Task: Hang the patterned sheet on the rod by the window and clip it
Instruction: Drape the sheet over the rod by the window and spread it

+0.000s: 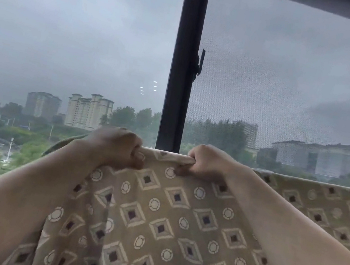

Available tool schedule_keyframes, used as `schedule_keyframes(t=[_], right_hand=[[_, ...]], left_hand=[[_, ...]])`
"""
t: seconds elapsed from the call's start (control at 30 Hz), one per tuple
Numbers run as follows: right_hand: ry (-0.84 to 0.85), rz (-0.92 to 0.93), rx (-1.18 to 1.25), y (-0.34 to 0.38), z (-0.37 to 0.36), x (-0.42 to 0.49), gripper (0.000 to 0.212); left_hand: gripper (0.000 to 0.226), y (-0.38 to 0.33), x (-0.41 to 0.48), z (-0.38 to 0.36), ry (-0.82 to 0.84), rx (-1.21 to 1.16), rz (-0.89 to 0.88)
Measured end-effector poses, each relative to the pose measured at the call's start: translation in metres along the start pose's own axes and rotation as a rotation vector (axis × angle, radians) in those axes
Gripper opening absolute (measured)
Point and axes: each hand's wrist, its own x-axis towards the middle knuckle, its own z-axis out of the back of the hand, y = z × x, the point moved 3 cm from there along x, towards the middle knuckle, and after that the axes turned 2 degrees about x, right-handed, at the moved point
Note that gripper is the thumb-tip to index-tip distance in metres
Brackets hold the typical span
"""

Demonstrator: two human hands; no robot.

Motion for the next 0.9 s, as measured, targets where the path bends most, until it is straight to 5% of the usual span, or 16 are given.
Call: schedule_keyframes(t=[0.13,0.27,0.5,0.77,0.9], right_hand=[[-0.017,-0.003,0.0,-0.038,0.014,-0.019,0.057],[-0.068,-0.077,-0.029,-0.096,0.028,-0.043,0.055],[-0.08,0.035,0.022,-0.134,0.032,-0.054,0.04],[-0.076,-0.122,-0.055,-0.324,0.089,-0.133,0.039],[-0.086,-0.079,0.014,-0.38,0.095,-0.152,0.035]], left_hand=[[0.047,0.012,0.001,-0.017,-0.065,0.195,0.027],[0.06,0.005,0.004,-0.009,0.034,0.037,0.161],[0.035,-0.155,0.076,-0.004,0.009,-0.214,0.013],[0.096,-0.159,0.1,-0.019,0.129,-0.215,0.304],[0.068,-0.232,0.137,-0.019,0.22,-0.316,0.314]])
